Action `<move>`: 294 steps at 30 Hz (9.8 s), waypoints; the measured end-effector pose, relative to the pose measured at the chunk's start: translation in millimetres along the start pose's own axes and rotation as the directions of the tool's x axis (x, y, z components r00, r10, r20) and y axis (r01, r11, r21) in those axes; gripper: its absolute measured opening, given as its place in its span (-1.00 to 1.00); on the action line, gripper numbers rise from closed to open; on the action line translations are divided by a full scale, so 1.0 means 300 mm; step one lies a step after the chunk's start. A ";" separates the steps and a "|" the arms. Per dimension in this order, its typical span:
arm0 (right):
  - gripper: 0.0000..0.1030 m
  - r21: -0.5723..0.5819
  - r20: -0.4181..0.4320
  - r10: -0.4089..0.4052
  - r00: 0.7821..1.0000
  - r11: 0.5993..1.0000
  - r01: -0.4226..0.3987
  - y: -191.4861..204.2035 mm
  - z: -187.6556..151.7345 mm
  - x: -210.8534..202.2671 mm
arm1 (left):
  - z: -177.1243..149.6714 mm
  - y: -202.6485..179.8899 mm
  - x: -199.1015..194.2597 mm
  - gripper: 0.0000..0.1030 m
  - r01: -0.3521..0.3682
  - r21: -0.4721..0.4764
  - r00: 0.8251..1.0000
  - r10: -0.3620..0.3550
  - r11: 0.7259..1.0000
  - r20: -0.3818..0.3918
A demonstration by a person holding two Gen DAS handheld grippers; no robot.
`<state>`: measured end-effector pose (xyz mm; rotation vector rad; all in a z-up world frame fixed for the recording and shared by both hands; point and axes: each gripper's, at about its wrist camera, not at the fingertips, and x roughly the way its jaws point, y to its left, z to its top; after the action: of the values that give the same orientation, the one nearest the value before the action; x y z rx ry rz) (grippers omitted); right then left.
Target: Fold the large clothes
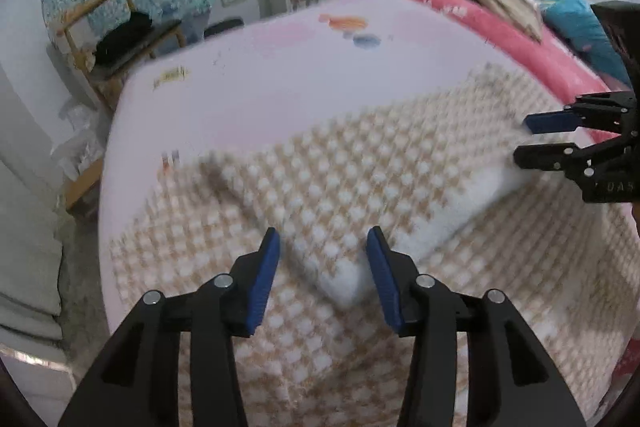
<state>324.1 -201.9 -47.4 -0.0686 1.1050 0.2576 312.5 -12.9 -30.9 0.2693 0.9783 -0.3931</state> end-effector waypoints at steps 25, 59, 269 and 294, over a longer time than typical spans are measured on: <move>0.65 0.223 0.035 0.096 0.995 0.970 -0.101 0.177 -0.476 -0.287 | -0.431 -0.114 -0.304 0.54 -0.043 -0.231 0.997 0.026 0.972 -0.075; 0.80 0.146 0.028 0.118 0.993 0.982 -0.121 0.280 -0.458 -0.236 | -0.502 -0.082 -0.281 0.54 -0.076 -0.266 0.996 0.060 0.961 -0.068; 0.49 0.535 0.305 0.166 0.938 0.784 -0.313 -0.719 0.036 -0.061 | -0.077 0.710 -0.007 -0.06 0.321 -0.703 0.947 -0.221 0.634 0.234; 0.84 0.205 0.335 -0.155 0.929 0.975 0.089 0.174 -0.520 -0.632 | -0.443 -0.099 -0.683 0.89 0.049 -0.354 0.956 0.058 0.934 0.287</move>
<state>95.3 -212.4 54.9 0.0742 0.7620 0.0481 98.1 53.8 69.6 -0.1181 0.7378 -0.2343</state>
